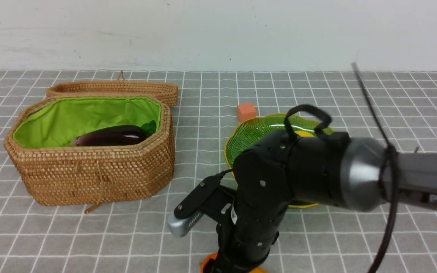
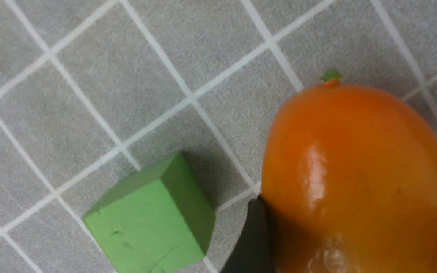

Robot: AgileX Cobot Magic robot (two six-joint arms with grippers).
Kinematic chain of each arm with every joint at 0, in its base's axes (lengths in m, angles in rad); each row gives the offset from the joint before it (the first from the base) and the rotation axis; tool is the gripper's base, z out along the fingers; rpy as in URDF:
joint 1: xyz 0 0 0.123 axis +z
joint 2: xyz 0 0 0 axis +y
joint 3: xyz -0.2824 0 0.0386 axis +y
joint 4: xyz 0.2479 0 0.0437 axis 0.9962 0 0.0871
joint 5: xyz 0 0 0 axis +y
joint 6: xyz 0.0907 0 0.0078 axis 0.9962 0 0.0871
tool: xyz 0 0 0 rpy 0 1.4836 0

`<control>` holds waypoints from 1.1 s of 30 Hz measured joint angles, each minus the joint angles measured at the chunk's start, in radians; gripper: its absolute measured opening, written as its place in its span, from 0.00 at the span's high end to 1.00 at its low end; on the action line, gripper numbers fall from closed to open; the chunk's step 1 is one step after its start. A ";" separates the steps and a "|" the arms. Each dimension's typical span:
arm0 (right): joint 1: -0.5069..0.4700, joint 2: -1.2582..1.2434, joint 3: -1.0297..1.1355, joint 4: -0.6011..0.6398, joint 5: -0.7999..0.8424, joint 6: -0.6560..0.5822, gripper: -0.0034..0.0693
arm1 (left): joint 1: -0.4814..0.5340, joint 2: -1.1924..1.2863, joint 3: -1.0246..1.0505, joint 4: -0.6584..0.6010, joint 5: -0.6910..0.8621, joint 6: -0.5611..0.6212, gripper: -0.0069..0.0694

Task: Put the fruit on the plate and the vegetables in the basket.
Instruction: Use the right arm to grab a mango and put it into the right plate

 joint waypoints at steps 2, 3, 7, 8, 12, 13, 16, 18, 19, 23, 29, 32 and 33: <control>0.000 0.001 -0.001 0.001 0.005 0.000 0.17 | 0.000 0.000 0.000 0.000 0.000 0.000 0.63; -0.001 0.002 -0.002 0.001 0.005 0.000 0.17 | 0.000 0.000 0.000 0.000 0.000 0.000 0.63; -0.013 -0.002 -0.005 0.000 0.013 0.000 0.17 | 0.000 0.000 0.000 0.000 0.000 0.000 0.62; -0.021 -0.006 -0.008 0.000 0.021 0.000 0.17 | 0.000 0.000 0.000 0.000 0.000 0.000 0.62; -0.068 -0.051 -0.050 -0.002 0.039 0.000 0.17 | 0.000 0.000 0.000 0.000 0.000 0.000 0.62; -0.084 -0.061 -0.064 -0.002 0.039 0.000 0.17 | 0.000 0.000 0.000 0.000 0.000 0.000 0.62; -0.168 -0.101 -0.152 -0.002 0.032 0.027 0.17 | 0.000 0.000 0.000 0.000 0.000 0.000 0.62; -0.233 -0.110 -0.197 -0.014 -0.008 0.091 0.17 | 0.000 0.000 0.000 0.000 0.000 0.000 0.62; -0.268 -0.109 -0.206 -0.024 -0.039 0.132 0.17 | 0.000 0.000 0.000 0.000 0.000 0.000 0.62; -0.410 -0.101 -0.209 -0.069 -0.145 0.334 0.17 | 0.000 0.000 0.000 0.000 0.000 0.000 0.61; -0.533 -0.062 -0.209 -0.108 -0.174 0.563 0.17 | 0.000 0.000 0.000 0.000 0.000 0.000 0.60; -0.559 -0.046 -0.209 -0.112 -0.166 0.609 0.17 | 0.000 0.000 0.000 0.000 0.000 0.000 0.60; -0.560 -0.044 -0.209 -0.112 -0.165 0.611 0.17 | 0.000 0.000 0.000 0.000 0.000 0.000 0.60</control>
